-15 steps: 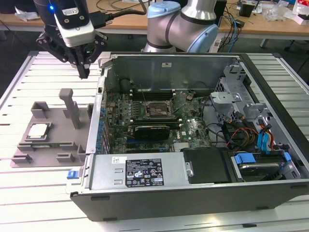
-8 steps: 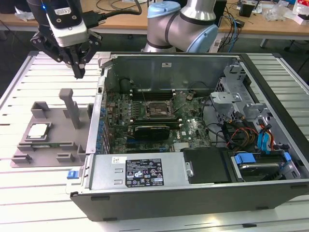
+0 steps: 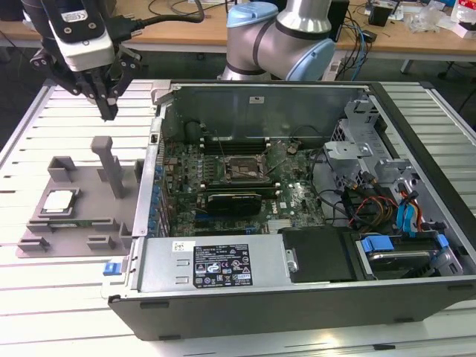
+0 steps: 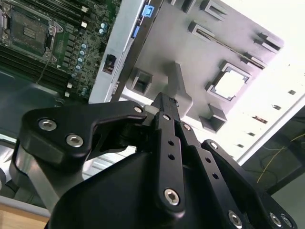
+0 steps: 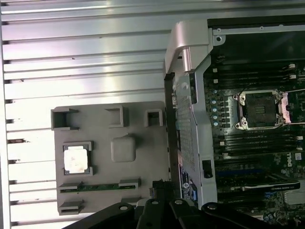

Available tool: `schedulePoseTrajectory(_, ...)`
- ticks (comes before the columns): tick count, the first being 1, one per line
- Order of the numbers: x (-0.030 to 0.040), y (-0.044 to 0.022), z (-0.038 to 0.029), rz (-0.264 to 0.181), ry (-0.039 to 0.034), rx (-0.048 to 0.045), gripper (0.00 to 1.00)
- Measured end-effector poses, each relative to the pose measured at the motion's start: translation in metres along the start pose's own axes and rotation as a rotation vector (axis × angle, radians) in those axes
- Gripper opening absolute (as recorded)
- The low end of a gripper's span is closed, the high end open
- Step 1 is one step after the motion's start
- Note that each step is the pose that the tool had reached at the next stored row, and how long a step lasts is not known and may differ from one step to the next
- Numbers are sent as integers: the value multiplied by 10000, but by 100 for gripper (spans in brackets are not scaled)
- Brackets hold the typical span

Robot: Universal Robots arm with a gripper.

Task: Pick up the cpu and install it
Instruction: 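Reach for the cpu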

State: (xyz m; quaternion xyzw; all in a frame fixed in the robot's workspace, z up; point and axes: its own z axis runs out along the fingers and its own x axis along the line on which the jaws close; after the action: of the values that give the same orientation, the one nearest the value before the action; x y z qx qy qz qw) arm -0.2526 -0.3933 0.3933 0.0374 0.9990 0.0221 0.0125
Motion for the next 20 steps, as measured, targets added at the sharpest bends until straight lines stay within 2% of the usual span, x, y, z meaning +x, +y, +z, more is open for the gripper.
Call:
schedulePoseTrajectory(5,89,-1,-2,0,0,0,11)
schedulePoseTrajectory(15,211,-1,-5,0,0,-1,11)
schedulePoseTrajectory(20,318,1,-4,-1,0,0,11)
